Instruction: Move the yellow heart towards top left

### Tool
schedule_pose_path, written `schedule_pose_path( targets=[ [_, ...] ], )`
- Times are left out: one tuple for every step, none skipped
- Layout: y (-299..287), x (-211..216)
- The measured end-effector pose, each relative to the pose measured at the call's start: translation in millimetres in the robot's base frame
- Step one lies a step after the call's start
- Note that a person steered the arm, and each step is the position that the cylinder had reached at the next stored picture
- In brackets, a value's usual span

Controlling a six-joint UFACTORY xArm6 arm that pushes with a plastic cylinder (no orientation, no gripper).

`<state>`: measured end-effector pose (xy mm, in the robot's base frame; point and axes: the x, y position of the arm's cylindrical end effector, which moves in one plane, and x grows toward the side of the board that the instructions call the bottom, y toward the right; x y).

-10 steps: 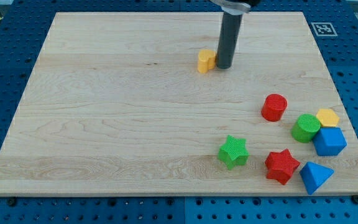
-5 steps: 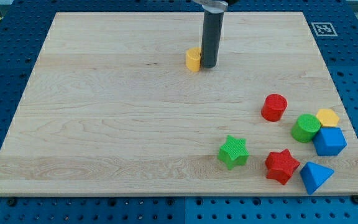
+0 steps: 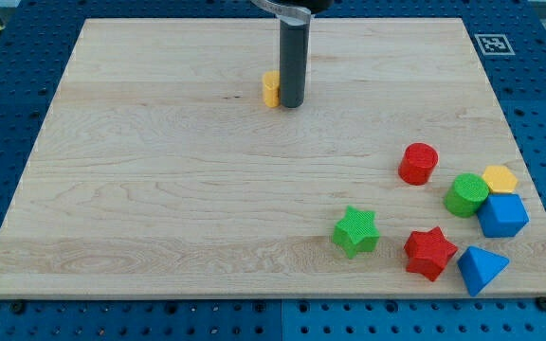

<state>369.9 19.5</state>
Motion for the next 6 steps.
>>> schedule_pose_path(
  targets=[
    [-1.5,0.0],
    [-4.3,0.0],
    [-4.4,0.0],
    [-4.4,0.0],
    [-4.4,0.0],
    [-4.7,-11.7]
  ],
)
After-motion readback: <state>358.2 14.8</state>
